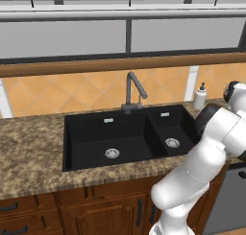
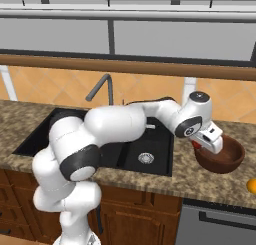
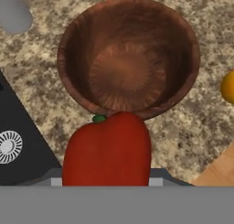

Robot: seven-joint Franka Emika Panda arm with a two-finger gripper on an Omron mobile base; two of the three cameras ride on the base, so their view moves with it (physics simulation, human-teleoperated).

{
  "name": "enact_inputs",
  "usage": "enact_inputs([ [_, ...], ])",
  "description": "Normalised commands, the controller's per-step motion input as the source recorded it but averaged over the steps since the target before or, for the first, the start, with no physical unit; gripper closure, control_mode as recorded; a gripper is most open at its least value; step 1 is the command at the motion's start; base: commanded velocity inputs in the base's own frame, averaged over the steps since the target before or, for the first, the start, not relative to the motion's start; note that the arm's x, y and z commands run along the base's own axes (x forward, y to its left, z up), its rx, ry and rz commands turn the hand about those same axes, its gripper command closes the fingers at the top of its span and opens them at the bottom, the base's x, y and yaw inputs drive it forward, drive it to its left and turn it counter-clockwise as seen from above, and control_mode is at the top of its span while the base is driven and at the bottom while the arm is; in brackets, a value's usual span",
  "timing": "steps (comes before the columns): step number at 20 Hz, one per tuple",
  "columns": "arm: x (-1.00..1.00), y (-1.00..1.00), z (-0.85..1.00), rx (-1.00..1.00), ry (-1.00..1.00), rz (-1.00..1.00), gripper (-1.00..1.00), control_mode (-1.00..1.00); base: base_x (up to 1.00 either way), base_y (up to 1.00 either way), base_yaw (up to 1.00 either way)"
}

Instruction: Pick the bell pepper from the sink and place it in the bowl. Then pick the bowl and place it in the microwave. Then close the microwave door and press the start button.

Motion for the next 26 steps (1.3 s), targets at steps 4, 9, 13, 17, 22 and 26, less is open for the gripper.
enact_inputs([
  [4, 0.39, -0.33, -0.27, 0.02, 0.08, -0.02, 1.0, -1.0, 0.0, 0.0, 0.0],
  [9, 0.37, -0.17, -0.25, 0.02, 0.09, 0.0, 1.0, -1.0, 0.0, 0.0, 0.0],
  [13, 0.04, -0.2, 0.04, 0.06, 0.05, 0.0, 1.0, -1.0, 0.0, 0.0, 0.0],
  [17, 0.13, -0.15, -0.03, 0.06, 0.06, 0.0, 1.0, -1.0, 0.0, 0.0, 0.0],
  [22, 0.11, 0.06, -0.82, 0.01, 0.05, 0.0, 1.0, -1.0, 0.0, 0.0, 0.0],
  [26, 0.24, 0.03, -0.57, 0.0, 0.01, 0.0, 1.0, -1.0, 0.0, 0.0, 0.0],
])
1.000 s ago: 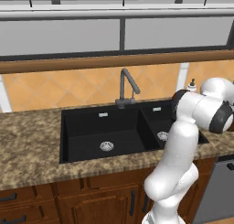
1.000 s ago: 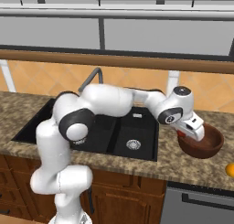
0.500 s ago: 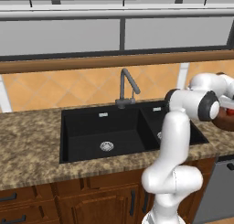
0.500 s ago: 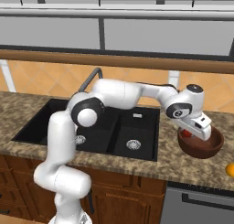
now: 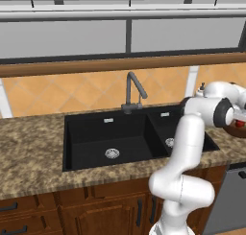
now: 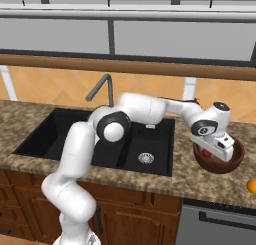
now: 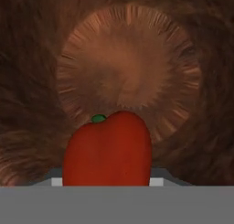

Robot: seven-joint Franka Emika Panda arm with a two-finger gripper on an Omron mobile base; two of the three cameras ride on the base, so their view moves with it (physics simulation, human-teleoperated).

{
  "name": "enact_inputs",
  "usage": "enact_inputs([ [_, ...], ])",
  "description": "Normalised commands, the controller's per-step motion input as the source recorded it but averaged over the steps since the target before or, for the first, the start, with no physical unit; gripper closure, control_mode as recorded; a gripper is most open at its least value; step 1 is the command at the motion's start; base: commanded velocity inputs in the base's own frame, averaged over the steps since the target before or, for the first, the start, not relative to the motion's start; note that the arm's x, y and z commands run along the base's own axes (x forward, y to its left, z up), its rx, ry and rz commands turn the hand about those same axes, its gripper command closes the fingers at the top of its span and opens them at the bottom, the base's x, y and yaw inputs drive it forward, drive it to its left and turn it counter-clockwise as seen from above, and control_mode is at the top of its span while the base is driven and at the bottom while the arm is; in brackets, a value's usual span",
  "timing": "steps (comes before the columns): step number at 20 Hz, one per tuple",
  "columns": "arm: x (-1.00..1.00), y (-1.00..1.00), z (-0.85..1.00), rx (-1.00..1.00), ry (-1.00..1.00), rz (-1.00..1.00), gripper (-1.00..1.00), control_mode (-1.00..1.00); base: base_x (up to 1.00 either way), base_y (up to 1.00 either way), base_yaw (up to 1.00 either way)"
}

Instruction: Pick the bell pepper from the sink and place it in the bowl. Then pick the bowl and place it in the microwave. Then close the microwave door and press the start button.

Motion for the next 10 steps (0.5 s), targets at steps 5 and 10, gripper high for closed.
enact_inputs([
  [5, 0.24, 0.09, -0.36, 0.0, 0.04, 0.0, -1.0, -1.0, 0.0, 0.0, 0.0],
  [10, 0.13, 0.09, 0.0, 0.0, 0.0, 0.0, -1.0, -1.0, 0.0, 0.0, 0.0],
])
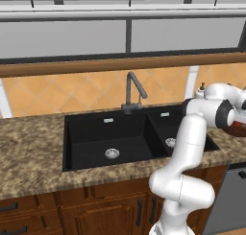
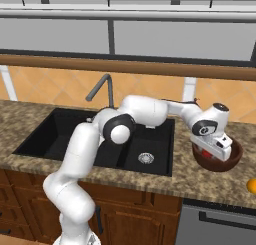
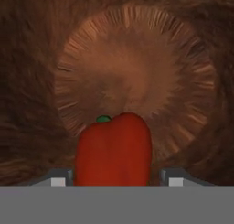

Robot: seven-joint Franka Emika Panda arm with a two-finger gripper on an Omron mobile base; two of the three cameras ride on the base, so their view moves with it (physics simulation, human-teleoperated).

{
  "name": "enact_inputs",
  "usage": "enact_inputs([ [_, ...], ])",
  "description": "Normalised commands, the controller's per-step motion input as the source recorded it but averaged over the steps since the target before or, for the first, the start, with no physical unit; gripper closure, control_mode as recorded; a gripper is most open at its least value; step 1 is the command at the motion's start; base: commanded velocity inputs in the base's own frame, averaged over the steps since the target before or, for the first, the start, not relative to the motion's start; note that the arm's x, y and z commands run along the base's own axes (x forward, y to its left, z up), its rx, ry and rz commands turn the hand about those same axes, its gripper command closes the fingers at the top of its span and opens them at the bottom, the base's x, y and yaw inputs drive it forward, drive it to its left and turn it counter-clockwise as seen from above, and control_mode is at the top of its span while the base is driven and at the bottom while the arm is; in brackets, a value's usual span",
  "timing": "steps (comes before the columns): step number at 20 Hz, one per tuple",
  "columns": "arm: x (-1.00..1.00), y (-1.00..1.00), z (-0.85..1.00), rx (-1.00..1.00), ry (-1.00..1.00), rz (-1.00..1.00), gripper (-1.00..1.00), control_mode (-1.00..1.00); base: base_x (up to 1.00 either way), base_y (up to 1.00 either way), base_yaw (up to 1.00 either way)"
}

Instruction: Pick the bell pepper from the sink and place it in the bowl. Then pick the bowl and place it in the microwave. Then close the microwave door and press the start button.

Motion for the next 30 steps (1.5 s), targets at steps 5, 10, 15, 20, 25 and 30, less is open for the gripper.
enact_inputs([
  [5, 0.0, 0.15, 0.07, 0.0, 0.0, 0.0, -1.0, -1.0, 0.0, 0.0, 0.0],
  [10, 0.0, 0.39, 0.4, -0.02, -0.08, 0.0, -1.0, -1.0, 0.0, 0.0, 0.0],
  [15, 0.0, 0.59, 0.44, -0.07, -0.07, 0.0, -1.0, -1.0, 0.0, 0.0, 0.0],
  [20, 0.03, 0.57, 0.04, -0.14, -0.02, 0.03, -1.0, -1.0, 0.0, 0.0, 0.0],
  [25, 0.16, 0.26, -0.05, -0.16, 0.0, 0.08, -1.0, -1.0, 0.0, 0.0, 0.0],
  [30, 0.34, -0.01, -0.22, -0.12, 0.08, 0.07, -1.0, -1.0, 0.0, 0.0, 0.0],
])
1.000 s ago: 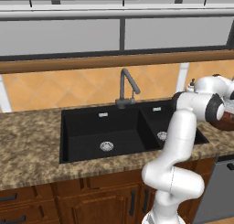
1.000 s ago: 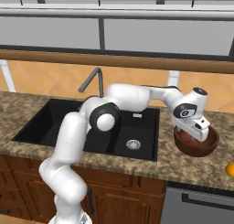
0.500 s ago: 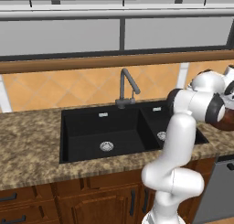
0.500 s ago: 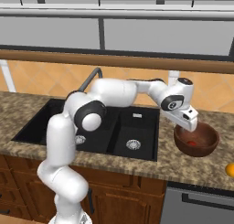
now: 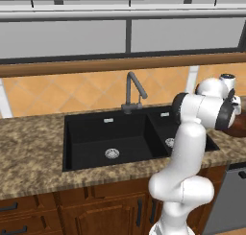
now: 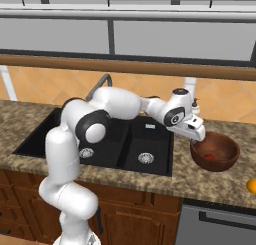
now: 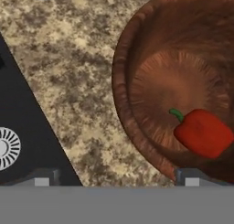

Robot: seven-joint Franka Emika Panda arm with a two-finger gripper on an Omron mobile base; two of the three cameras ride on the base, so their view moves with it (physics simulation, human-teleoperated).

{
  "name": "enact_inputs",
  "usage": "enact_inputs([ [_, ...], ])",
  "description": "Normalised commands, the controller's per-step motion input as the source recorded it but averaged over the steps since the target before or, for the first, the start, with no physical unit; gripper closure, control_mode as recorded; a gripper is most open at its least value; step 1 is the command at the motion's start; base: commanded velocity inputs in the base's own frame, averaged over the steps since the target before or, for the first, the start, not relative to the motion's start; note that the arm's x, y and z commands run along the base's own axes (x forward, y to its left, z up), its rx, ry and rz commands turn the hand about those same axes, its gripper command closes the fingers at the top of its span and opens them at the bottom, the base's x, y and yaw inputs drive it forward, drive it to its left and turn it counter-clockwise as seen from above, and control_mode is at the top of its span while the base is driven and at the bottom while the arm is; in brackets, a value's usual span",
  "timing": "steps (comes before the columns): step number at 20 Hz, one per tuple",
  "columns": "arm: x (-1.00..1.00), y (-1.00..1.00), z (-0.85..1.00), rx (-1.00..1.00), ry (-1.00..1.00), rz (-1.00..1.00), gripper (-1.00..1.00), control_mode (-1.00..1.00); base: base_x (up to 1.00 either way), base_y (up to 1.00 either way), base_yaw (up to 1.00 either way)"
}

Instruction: Pick the bell pepper from the sink and place it in the bowl. Then pick the bowl and place it in the microwave. Then close the microwave door and press the start button.

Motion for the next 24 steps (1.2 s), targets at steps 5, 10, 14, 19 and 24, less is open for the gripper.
enact_inputs([
  [5, 0.44, -0.3, -0.02, -0.02, 0.17, 0.02, -1.0, -1.0, 0.0, 0.0, 0.0],
  [10, 0.29, -0.34, 0.02, 0.0, 0.1, 0.0, -1.0, -1.0, 0.0, 0.0, 0.0],
  [14, 0.15, -0.31, -0.05, 0.01, 0.09, 0.0, -1.0, -1.0, 0.0, 0.0, 0.0],
  [19, 0.01, -0.14, -0.46, 0.03, 0.02, 0.0, -1.0, -1.0, 0.0, 0.0, 0.0],
  [24, 0.01, 0.0, -0.51, 0.03, 0.01, 0.0, 1.0, -1.0, 0.0, 0.0, 0.0],
])
